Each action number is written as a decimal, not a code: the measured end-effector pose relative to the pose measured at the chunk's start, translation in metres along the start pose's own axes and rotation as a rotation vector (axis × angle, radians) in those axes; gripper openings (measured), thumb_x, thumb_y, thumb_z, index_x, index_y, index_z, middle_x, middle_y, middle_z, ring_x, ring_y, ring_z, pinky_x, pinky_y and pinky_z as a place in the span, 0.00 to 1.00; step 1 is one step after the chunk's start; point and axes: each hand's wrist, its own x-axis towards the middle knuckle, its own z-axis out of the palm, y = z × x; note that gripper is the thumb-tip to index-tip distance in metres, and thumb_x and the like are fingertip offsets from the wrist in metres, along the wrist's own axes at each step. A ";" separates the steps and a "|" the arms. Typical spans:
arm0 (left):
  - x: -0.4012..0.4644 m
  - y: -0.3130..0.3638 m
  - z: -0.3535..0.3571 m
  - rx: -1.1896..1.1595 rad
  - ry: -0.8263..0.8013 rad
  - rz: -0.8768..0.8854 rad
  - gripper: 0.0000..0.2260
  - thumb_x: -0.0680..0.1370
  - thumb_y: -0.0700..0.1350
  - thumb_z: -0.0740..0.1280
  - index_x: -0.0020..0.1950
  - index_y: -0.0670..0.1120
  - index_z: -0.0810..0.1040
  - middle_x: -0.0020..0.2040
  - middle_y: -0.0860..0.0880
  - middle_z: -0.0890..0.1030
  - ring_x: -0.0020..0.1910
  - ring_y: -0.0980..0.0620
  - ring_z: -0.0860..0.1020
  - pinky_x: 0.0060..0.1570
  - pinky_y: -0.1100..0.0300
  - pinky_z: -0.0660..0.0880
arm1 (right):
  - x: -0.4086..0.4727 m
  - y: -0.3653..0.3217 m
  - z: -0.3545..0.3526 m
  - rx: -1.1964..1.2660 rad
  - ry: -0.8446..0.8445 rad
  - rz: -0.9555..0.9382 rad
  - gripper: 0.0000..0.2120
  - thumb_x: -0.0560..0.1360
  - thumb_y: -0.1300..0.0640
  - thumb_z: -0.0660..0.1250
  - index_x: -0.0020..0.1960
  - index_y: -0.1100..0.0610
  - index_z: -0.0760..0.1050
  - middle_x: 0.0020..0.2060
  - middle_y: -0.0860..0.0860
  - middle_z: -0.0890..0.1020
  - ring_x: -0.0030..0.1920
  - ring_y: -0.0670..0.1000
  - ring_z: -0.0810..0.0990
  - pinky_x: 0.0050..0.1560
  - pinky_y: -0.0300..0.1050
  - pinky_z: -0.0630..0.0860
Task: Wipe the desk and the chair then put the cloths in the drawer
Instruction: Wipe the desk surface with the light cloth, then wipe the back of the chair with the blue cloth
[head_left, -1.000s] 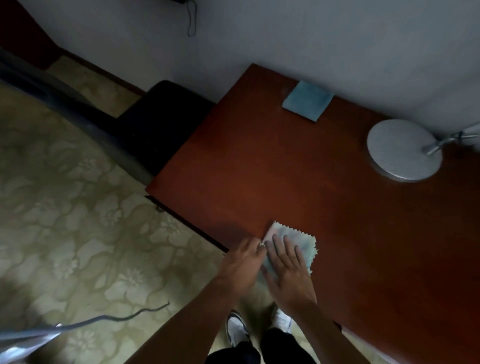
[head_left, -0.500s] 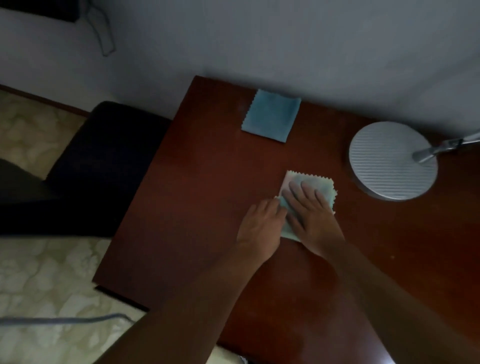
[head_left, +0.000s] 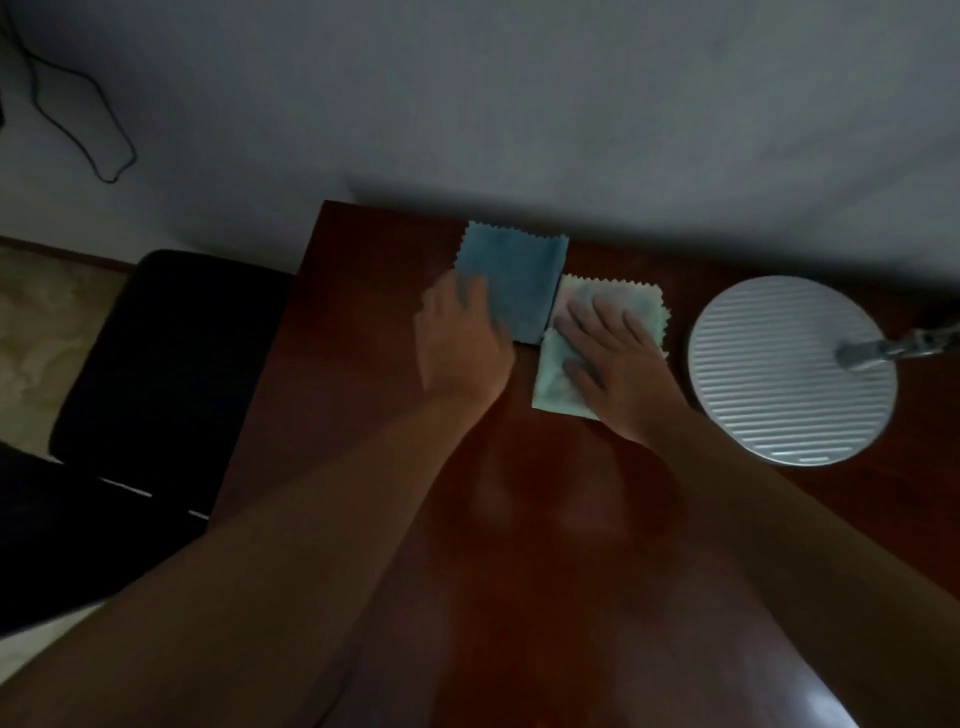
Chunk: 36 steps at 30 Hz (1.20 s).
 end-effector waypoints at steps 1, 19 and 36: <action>0.005 -0.004 0.000 -0.020 -0.037 -0.127 0.22 0.79 0.49 0.63 0.72 0.45 0.65 0.70 0.41 0.67 0.68 0.42 0.66 0.65 0.48 0.66 | 0.000 -0.001 -0.001 0.008 0.014 0.005 0.26 0.82 0.48 0.53 0.78 0.52 0.57 0.78 0.51 0.57 0.79 0.54 0.51 0.77 0.54 0.47; -0.041 -0.019 -0.082 -0.488 -0.240 -0.585 0.08 0.75 0.46 0.67 0.53 0.47 0.79 0.49 0.48 0.82 0.47 0.48 0.79 0.41 0.57 0.73 | -0.018 -0.153 -0.028 0.890 0.440 0.546 0.11 0.77 0.63 0.63 0.53 0.56 0.83 0.31 0.47 0.80 0.29 0.43 0.74 0.35 0.42 0.70; -0.288 -0.215 -0.312 -0.447 0.203 -0.086 0.12 0.75 0.37 0.67 0.53 0.53 0.77 0.49 0.58 0.73 0.46 0.60 0.76 0.43 0.72 0.72 | -0.105 -0.509 -0.065 2.208 -0.121 0.492 0.11 0.80 0.62 0.58 0.54 0.60 0.79 0.42 0.54 0.82 0.42 0.53 0.81 0.39 0.45 0.77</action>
